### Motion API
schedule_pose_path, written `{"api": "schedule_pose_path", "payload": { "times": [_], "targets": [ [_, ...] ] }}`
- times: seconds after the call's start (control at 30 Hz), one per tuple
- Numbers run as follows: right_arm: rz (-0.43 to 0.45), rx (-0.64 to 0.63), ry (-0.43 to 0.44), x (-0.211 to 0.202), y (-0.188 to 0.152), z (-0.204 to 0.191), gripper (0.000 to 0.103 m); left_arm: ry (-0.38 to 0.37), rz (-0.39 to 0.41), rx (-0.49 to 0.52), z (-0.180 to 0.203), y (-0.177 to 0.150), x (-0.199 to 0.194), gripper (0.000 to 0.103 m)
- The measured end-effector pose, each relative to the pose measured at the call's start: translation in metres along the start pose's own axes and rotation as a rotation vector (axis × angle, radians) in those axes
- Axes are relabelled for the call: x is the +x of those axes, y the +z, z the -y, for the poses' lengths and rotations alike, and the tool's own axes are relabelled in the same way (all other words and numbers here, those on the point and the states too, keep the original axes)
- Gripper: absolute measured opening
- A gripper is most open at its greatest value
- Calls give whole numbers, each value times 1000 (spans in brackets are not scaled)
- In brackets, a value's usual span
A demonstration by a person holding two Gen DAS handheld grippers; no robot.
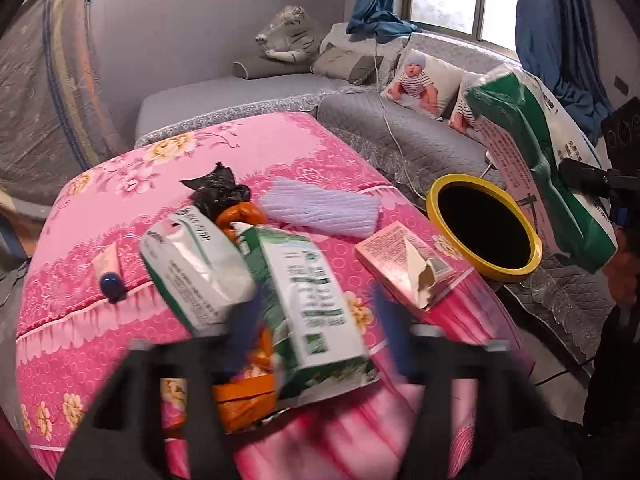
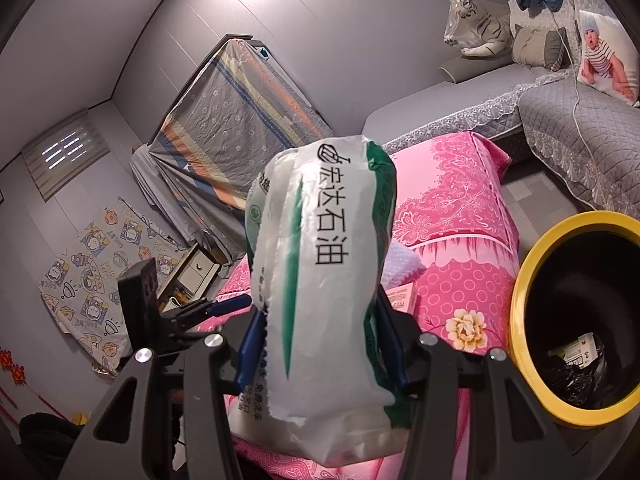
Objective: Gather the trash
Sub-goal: 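Grasp the green-white milk carton with the left tool while the right holds the bag, then move both tools over the yellow bin and release the carton and bag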
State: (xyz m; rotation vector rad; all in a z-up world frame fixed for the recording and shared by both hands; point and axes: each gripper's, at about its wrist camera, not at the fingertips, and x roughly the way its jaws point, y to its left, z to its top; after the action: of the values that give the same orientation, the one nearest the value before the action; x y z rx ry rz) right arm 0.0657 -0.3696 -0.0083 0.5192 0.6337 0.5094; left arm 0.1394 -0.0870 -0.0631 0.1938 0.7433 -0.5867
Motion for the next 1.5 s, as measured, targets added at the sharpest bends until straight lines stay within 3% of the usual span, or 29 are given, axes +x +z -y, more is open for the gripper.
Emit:
{"api": "schedule_pose_path", "payload": {
  "times": [0.17,0.3,0.37,0.4,0.43,0.7,0.83,0.97,1.17,1.33,1.5],
  "targets": [
    [-19,-10,11,5,-3,-2,48,74,-79,51,15,5,29,69],
    [-19,-4,13,4,-4,1,48,255,-161,112,18,-1,65,72],
    [-19,3,14,5,-5,3,48,266,-228,91,10,-6,83,70],
    [-20,6,14,5,-5,4,48,258,-237,69,6,-9,86,63],
    [-21,6,11,4,-6,5,48,249,-232,49,3,-10,84,62],
    [14,2,5,-9,-4,7,48,116,46,-45,0,3,7,55],
    [95,4,-29,-27,0,10,48,53,202,-26,17,19,-26,55],
    [216,11,-160,-55,5,17,48,-15,279,-18,43,41,-29,56],
    [364,-5,-466,-88,5,38,48,-122,331,5,90,77,8,56],
    [355,31,-649,-87,-1,77,48,-177,302,17,135,100,57,56],
    [300,119,-716,-77,-10,123,48,-200,198,43,175,108,118,56]
  ]
}}
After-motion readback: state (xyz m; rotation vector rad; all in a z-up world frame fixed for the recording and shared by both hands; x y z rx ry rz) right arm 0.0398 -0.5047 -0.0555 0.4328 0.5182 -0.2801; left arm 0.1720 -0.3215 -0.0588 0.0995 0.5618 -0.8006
